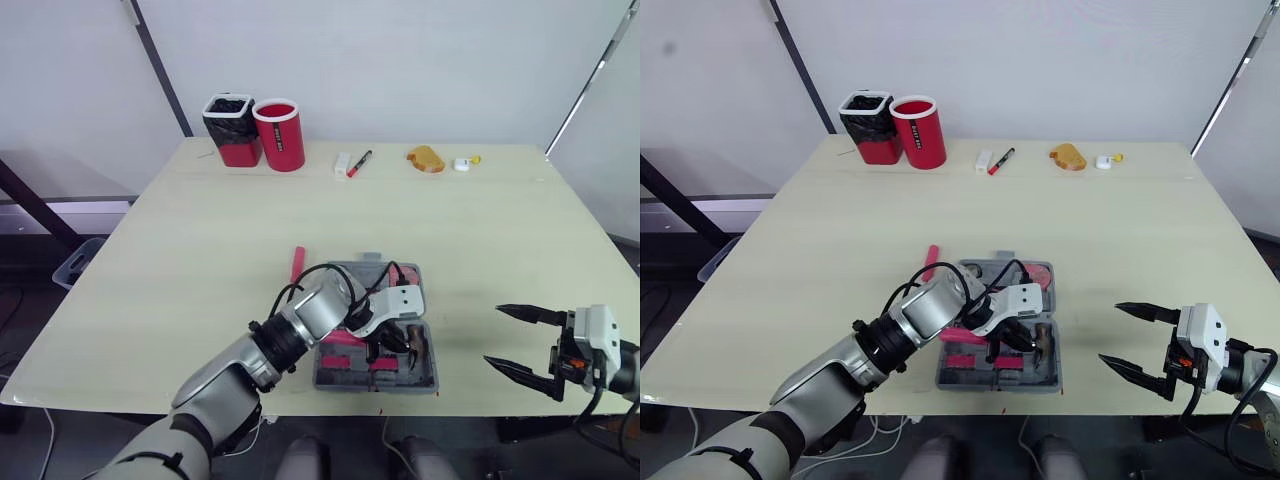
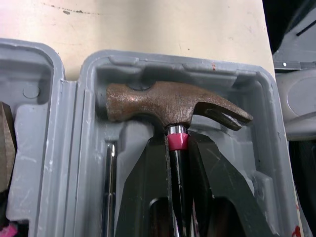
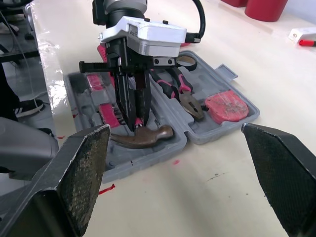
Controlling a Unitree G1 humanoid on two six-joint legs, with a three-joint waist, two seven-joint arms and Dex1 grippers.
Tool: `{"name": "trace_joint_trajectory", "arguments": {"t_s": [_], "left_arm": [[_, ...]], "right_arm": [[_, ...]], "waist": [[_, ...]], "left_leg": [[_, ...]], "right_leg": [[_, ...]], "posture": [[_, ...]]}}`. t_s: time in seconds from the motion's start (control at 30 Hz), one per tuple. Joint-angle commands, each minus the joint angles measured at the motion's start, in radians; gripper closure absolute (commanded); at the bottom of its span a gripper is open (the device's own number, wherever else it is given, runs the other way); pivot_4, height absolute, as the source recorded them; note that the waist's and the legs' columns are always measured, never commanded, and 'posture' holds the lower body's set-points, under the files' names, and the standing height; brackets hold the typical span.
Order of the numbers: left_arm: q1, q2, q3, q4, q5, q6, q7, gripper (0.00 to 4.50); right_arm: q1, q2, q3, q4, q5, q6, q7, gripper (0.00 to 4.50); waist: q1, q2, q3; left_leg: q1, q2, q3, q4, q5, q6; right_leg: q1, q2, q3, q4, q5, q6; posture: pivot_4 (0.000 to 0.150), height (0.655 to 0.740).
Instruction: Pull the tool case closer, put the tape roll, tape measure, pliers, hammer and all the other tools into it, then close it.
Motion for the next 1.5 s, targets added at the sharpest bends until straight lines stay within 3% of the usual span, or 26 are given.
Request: {"name": "trace_joint_trajectory", "arguments": {"t_s": [0.03, 0.8, 0.87, 0.93, 1.27, 1.5], "left_arm": [[-0.019, -0.010, 0.013, -0.012, 0.003, -0.011, -0.004, 4.41], [-0.017, -0.018, 0.026, -0.023, 0.016, -0.012, 0.023, 4.41], [-0.015, -0.016, 0.025, -0.028, 0.010, -0.006, 0.016, 3.45], [-0.014, -0.019, 0.031, -0.034, 0.009, -0.003, 0.027, 2.88], [-0.024, 0.006, 0.061, -0.093, -0.003, -0.028, 0.012, 2.88], [0.051, 0.036, 0.214, -0.075, -0.117, -0.246, -0.045, 2.88]], "right_arm": [[-0.013, -0.013, -0.027, -0.043, 0.018, 0.017, -0.017, 0.00], [-0.013, 0.000, -0.019, -0.056, 0.004, 0.003, -0.044, 0.00], [-0.010, 0.000, -0.021, -0.054, 0.004, -0.001, -0.041, 0.00], [-0.005, 0.002, -0.023, -0.054, 0.004, -0.004, -0.040, 0.00], [0.005, 0.013, -0.020, -0.042, -0.002, -0.026, -0.032, 0.00], [0.006, 0.023, -0.018, -0.038, -0.003, -0.035, -0.028, 0.00]], "waist": [[-0.001, 0.000, 0.000], [-0.001, 0.000, 0.000], [-0.001, 0.000, 0.000], [-0.001, 0.000, 0.000], [-0.001, 0.000, 0.000], [-0.003, 0.001, -0.001]], "left_leg": [[0.000, 0.000, 0.000, 0.000, 0.000, 0.000], [0.000, 0.000, 0.000, 0.000, 0.000, 0.000], [0.000, 0.000, 0.000, 0.000, 0.000, 0.000], [0.000, 0.000, 0.000, 0.000, 0.000, 0.000], [0.000, 0.000, 0.000, 0.000, 0.000, 0.000], [0.000, 0.000, 0.000, 0.000, 0.000, 0.000]], "right_leg": [[0.000, 0.000, 0.000, 0.000, 0.000, 0.000], [0.000, 0.000, 0.000, 0.000, 0.000, 0.000], [0.000, 0.000, 0.000, 0.000, 0.000, 0.000], [0.000, 0.000, 0.000, 0.000, 0.000, 0.000], [0.000, 0.000, 0.000, 0.000, 0.000, 0.000], [0.000, 0.000, 0.000, 0.000, 0.000, 0.000]], "posture": [[0.150, 0.7400], [0.150, 0.7400], [0.150, 0.7400], [0.150, 0.7400], [0.150, 0.7400], [0.150, 0.7400]]}}
